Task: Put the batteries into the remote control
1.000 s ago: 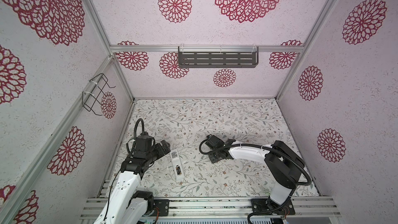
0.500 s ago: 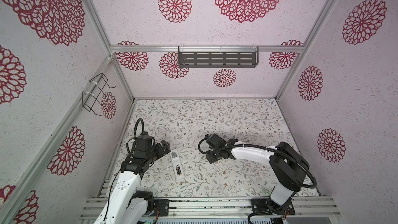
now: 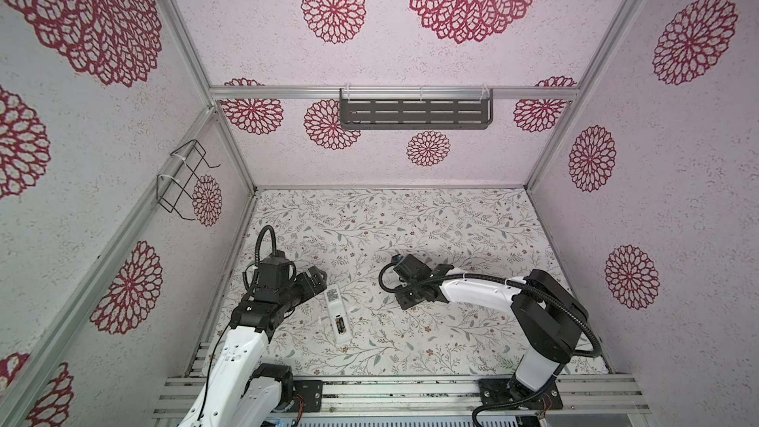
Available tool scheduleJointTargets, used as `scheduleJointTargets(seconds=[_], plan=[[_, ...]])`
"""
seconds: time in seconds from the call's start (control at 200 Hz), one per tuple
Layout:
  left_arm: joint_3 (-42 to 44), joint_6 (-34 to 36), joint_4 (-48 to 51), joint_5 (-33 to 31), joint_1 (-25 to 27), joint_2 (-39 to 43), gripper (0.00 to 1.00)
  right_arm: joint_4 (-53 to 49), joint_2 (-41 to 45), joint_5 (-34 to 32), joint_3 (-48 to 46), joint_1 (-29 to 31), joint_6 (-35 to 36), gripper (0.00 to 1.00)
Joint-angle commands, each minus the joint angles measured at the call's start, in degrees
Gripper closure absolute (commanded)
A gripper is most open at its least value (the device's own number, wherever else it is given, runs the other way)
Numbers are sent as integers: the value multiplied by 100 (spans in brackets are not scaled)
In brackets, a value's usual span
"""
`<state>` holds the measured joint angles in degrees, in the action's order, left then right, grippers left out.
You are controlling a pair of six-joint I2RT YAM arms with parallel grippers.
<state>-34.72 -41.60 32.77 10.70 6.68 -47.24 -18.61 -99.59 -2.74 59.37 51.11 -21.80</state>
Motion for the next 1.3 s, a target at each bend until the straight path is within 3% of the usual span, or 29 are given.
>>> scheduleJointTargets(seconds=[0.0, 0.21, 0.45, 0.655, 0.956, 1.296], plan=[[9, 73, -223, 208, -39, 87, 3, 53, -63, 0, 50, -61, 71, 64], [-5, 124, -314, 384, -37, 89, 3, 135, -185, 12, 39, -107, 88, 66], [-34, 152, -358, 505, -38, 86, 3, 169, -266, 51, 74, -141, 154, 78], [-45, 198, -609, 1024, 13, -170, 3, 182, -282, 100, 127, -145, 353, 85], [-272, 421, -773, 1056, 778, -731, 3, 629, 175, 414, -85, -163, 763, 92], [-316, 325, -1429, 1264, 1410, -1245, 3, 1581, 1353, 1561, -765, -146, 749, 92]])
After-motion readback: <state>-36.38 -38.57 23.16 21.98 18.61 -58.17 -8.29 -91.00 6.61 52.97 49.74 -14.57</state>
